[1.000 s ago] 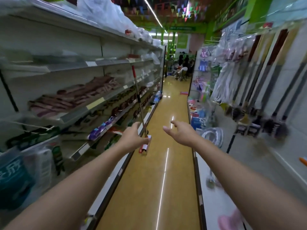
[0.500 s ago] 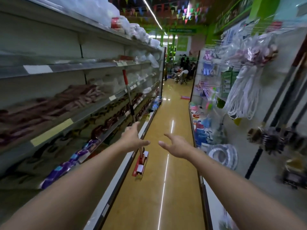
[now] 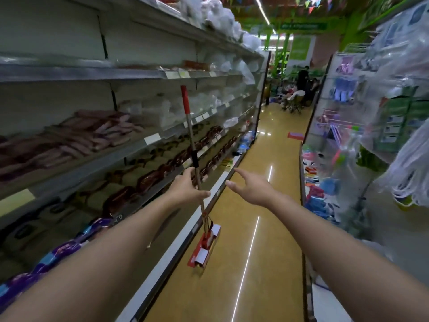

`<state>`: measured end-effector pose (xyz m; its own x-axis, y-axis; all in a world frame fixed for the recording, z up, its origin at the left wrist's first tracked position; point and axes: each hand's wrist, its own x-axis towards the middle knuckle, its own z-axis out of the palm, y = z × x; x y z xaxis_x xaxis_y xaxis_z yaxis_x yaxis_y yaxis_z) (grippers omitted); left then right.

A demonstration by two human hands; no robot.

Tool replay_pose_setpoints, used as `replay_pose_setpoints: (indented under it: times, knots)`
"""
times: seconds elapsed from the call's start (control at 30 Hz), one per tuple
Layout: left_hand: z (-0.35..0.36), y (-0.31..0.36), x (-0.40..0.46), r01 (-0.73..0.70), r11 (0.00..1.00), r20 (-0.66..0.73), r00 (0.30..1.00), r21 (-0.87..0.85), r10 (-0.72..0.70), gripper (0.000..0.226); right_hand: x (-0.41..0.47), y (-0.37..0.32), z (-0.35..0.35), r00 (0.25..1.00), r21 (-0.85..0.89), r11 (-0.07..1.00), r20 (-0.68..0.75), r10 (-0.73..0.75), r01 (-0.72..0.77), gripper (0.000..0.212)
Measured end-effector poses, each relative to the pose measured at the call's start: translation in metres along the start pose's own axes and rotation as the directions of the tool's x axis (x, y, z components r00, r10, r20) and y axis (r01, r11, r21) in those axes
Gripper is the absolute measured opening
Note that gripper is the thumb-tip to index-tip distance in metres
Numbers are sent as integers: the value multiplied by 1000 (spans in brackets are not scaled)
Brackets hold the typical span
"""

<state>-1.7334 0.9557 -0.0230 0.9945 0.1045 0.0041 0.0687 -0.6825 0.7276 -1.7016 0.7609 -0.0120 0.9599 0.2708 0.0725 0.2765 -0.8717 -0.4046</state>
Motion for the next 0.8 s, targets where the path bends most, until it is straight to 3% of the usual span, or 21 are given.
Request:
replay_pose_setpoints:
  times: [0.17,0.3,0.53,0.8]
  knots:
    - [20,38,103,34,999,-76,996,-11,-35,96,109,48,-27,997,7,997,31,-75,75,66]
    - [35,48,165,63,996,-110,992,58,-56,89,174,78,-34,987,21,987,-22,-159,159,61]
    - [71,18,261,116,993,-149,982,-3,-115,85,287,119,-5,979,24,982,81,-188,187,69]
    - [67,-22,416,262,953,-159,945,-154,-286,102,463,109,16,931,-14,946,178,-318,325,77]
